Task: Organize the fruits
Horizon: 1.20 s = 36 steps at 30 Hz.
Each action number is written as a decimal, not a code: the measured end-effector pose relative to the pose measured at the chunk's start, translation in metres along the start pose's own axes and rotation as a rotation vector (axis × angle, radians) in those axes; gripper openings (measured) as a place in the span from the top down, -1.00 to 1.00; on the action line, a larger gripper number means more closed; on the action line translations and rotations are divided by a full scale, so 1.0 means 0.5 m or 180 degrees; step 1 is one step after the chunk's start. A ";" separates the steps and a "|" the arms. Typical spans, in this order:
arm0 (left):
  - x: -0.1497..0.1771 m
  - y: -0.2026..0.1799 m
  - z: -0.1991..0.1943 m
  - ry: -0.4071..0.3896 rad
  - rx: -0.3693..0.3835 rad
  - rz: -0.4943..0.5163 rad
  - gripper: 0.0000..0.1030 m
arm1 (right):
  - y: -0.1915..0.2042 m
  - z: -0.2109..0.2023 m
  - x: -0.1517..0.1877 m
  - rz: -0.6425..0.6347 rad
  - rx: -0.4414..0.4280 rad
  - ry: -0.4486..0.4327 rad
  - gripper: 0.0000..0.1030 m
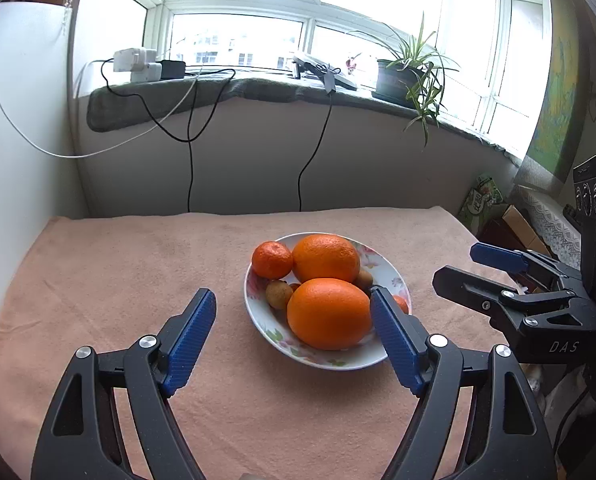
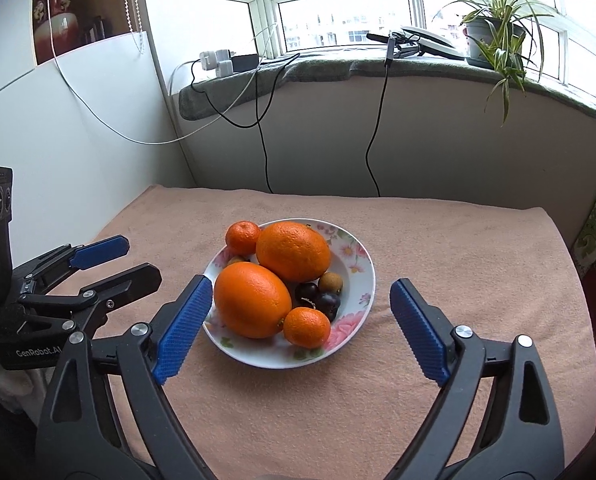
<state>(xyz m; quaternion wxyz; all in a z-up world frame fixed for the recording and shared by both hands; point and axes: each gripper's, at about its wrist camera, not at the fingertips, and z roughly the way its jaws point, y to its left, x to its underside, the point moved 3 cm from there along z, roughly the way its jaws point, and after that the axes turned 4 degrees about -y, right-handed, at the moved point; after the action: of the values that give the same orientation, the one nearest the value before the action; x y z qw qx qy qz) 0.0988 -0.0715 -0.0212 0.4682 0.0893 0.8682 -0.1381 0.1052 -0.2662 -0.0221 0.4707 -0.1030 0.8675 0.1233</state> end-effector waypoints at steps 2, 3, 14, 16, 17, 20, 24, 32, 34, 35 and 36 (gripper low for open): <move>0.005 -0.002 -0.008 -0.0016 -0.0060 -0.0011 -0.56 | -0.003 -0.013 0.003 0.0022 0.0077 -0.0092 -0.98; 0.007 -0.003 -0.009 -0.0012 -0.0094 0.0005 -0.60 | -0.005 -0.018 0.004 0.0036 0.0125 -0.0134 -1.00; 0.026 -0.004 -0.022 0.0008 -0.0232 -0.0033 -0.60 | -0.032 -0.030 0.031 0.0248 0.0278 -0.0147 -1.00; 0.026 -0.004 -0.024 0.0005 -0.0242 -0.0040 -0.60 | -0.032 -0.030 0.033 0.0261 0.0276 -0.0141 -1.00; 0.026 -0.004 -0.026 0.0001 -0.0249 -0.0046 -0.60 | -0.032 -0.030 0.033 0.0257 0.0274 -0.0142 -1.00; 0.026 -0.004 -0.029 -0.0004 -0.0253 -0.0051 -0.60 | -0.031 -0.031 0.034 0.0250 0.0284 -0.0143 -1.00; 0.026 -0.004 -0.032 -0.0008 -0.0258 -0.0056 -0.60 | -0.028 -0.031 0.036 0.0261 0.0259 -0.0134 -1.00; 0.026 -0.010 -0.036 -0.0028 -0.0267 -0.0047 -0.60 | -0.021 -0.033 0.034 0.0233 0.0248 -0.0135 -1.00; 0.026 -0.010 -0.036 -0.0027 -0.0266 -0.0047 -0.60 | -0.020 -0.032 0.034 0.0229 0.0247 -0.0124 -1.00; 0.026 -0.011 -0.036 -0.0027 -0.0267 -0.0045 -0.60 | -0.020 -0.031 0.035 0.0235 0.0242 -0.0117 -1.00; 0.027 -0.012 -0.036 -0.0025 -0.0272 -0.0042 -0.60 | -0.021 -0.031 0.035 0.0242 0.0238 -0.0114 -1.00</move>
<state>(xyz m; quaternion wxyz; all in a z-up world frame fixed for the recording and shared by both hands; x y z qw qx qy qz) 0.0757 -0.0708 -0.0220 0.4741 0.0629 0.8720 -0.1042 0.0867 -0.2822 -0.0300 0.4847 -0.0500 0.8662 0.1105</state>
